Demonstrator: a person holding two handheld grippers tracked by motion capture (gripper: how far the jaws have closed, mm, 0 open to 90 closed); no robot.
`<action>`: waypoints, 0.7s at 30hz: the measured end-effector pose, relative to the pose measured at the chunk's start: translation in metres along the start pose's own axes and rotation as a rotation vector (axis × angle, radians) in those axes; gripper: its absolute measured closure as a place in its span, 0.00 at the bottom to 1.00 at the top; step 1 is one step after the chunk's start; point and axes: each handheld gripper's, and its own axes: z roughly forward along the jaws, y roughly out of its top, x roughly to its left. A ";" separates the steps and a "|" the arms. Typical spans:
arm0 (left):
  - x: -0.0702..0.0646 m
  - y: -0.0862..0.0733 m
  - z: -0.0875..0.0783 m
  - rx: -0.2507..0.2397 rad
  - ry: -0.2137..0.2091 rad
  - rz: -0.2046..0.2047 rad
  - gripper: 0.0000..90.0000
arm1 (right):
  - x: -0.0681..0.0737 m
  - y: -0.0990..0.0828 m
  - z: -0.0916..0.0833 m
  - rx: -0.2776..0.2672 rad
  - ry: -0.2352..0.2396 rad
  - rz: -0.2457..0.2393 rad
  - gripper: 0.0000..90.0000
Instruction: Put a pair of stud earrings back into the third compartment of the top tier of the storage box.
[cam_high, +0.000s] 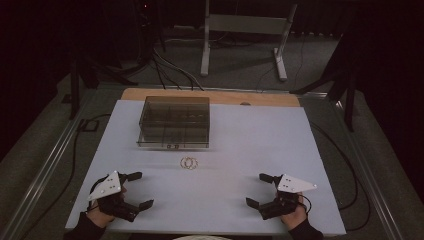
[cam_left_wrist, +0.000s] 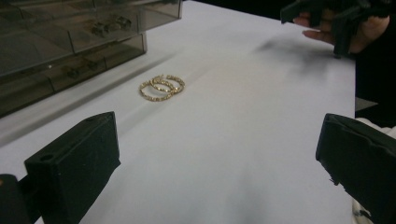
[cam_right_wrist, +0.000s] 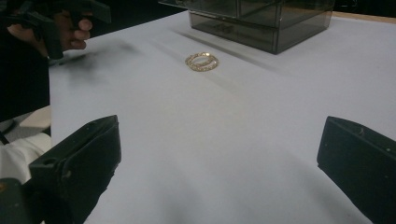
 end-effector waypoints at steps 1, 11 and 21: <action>0.000 0.000 0.000 0.008 0.000 0.004 0.01 | 0.000 0.000 0.000 0.000 0.000 0.000 0.00; 0.002 0.004 -0.002 0.003 -0.023 -0.016 0.01 | 0.001 0.002 -0.001 -0.026 -0.010 0.007 0.00; 0.002 0.016 -0.001 0.007 -0.040 -0.010 0.01 | 0.003 0.005 0.001 -0.038 -0.007 0.012 0.00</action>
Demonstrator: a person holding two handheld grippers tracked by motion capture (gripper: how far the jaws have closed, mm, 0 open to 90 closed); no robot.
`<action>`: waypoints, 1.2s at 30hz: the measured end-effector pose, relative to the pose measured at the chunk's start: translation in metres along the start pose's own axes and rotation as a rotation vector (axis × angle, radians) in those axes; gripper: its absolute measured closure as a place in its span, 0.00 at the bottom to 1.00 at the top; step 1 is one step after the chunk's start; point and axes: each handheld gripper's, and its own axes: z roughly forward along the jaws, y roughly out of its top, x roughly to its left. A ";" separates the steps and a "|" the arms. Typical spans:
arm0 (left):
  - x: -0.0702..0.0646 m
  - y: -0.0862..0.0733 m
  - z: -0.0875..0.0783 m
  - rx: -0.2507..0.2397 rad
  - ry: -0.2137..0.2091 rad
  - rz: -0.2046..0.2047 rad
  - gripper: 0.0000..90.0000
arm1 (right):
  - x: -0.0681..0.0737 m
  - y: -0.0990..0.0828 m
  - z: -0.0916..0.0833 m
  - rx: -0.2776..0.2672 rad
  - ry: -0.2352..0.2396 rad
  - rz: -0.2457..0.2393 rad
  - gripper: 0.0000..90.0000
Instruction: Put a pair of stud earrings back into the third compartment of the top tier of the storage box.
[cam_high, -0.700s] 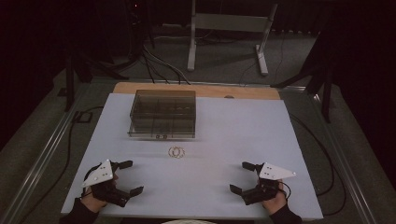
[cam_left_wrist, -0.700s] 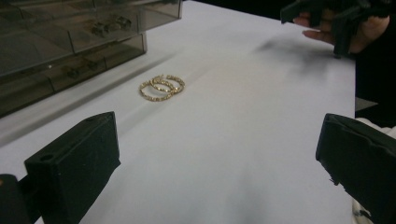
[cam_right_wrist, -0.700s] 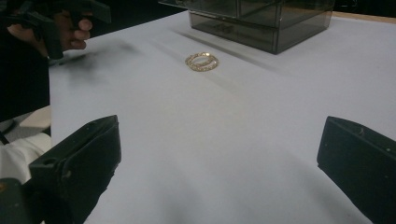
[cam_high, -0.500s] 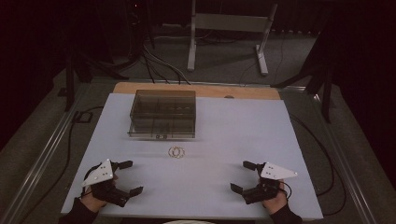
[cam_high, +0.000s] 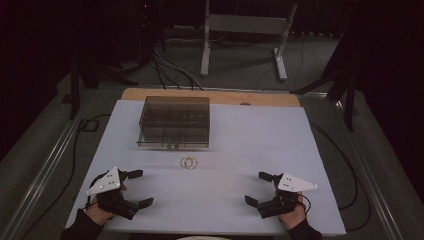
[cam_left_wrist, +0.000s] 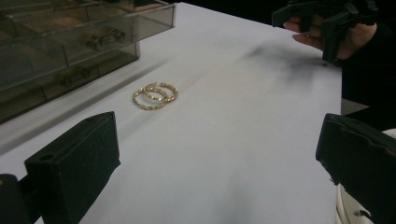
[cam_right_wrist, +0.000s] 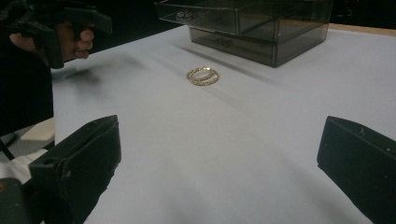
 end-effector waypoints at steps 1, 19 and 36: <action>-0.001 0.003 0.001 -0.004 -0.007 0.000 0.01 | 0.000 0.001 0.000 -0.006 -0.001 -0.003 0.00; -0.003 0.034 0.021 -0.019 -0.042 0.037 0.01 | -0.001 0.002 -0.003 -0.020 -0.025 0.011 0.00; -0.009 0.048 0.061 0.030 -0.047 0.060 0.01 | -0.001 0.001 -0.001 -0.010 -0.013 0.016 0.00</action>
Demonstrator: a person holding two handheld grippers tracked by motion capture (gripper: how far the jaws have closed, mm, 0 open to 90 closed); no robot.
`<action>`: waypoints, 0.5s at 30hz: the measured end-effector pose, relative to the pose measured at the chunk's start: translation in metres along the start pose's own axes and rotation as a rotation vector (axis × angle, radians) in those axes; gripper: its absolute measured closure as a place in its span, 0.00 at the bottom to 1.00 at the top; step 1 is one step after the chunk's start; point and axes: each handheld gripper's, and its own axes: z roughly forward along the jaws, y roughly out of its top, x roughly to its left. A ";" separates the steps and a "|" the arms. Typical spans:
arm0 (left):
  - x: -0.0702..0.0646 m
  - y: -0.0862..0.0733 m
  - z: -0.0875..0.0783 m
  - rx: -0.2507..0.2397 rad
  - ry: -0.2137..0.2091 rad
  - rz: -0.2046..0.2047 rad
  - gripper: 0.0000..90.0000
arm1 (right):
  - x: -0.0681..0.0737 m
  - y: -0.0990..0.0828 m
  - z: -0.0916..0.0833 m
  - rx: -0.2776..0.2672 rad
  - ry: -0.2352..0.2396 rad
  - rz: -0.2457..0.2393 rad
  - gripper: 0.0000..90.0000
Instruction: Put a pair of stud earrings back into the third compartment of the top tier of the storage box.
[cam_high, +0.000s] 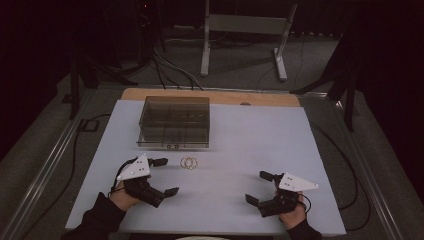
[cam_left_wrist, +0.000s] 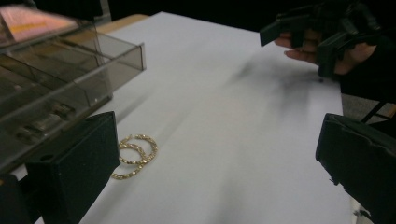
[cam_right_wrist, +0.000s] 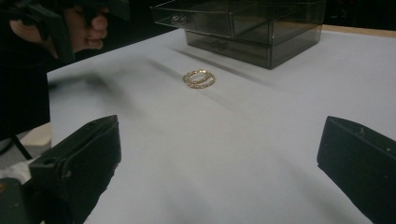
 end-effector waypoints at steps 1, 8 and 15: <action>0.000 -0.001 0.006 0.015 -0.003 0.001 0.01 | 0.000 0.000 0.000 0.001 0.001 0.000 0.00; 0.002 -0.003 0.020 0.037 -0.003 -0.007 0.01 | 0.001 -0.001 0.001 0.007 0.010 0.000 0.00; 0.007 0.000 0.035 0.055 -0.005 -0.015 0.01 | 0.001 -0.001 0.002 0.013 0.015 -0.001 0.00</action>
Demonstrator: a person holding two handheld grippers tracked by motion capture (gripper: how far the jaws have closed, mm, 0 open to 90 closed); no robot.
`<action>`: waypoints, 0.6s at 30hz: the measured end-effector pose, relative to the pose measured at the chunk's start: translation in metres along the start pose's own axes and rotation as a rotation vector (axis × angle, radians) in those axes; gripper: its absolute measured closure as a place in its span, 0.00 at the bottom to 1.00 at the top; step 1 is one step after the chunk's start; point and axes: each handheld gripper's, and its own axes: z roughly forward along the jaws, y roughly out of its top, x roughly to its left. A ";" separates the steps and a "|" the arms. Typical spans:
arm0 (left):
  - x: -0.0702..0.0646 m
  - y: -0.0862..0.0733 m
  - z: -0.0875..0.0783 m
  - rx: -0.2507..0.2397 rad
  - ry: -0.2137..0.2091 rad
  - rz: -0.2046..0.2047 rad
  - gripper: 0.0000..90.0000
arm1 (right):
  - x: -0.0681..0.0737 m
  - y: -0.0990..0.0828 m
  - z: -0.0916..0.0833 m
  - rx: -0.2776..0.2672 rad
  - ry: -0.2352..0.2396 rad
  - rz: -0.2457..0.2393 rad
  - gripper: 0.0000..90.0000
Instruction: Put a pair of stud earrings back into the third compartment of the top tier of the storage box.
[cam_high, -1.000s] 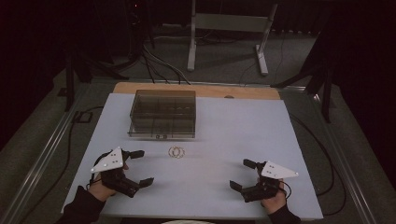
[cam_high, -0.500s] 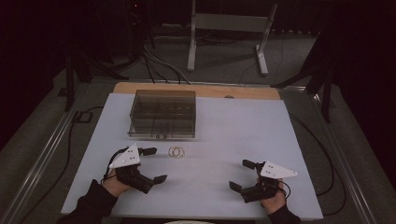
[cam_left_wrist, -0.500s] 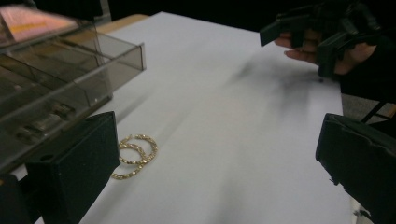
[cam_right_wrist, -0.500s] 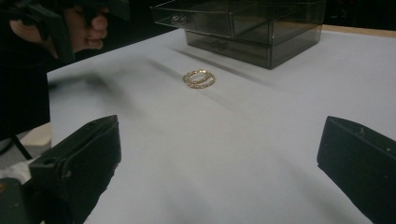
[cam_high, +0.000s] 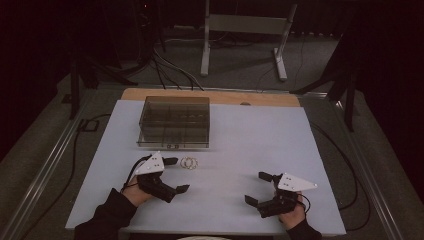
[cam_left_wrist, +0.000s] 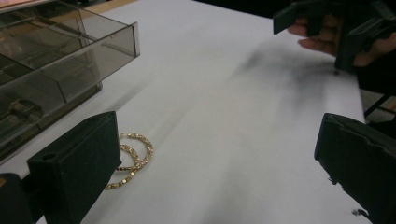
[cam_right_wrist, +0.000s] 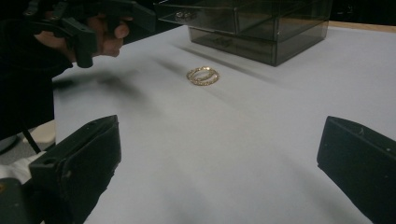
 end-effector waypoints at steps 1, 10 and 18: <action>0.001 0.000 0.002 -0.001 -0.002 -0.007 0.01 | 0.000 0.000 0.000 -0.001 0.001 0.002 0.00; 0.008 0.002 0.020 0.070 -0.038 -0.046 0.05 | 0.000 0.000 -0.001 -0.004 0.003 0.004 0.00; 0.010 0.001 0.036 0.151 -0.035 -0.004 0.12 | 0.000 0.000 0.000 -0.003 0.009 0.011 0.00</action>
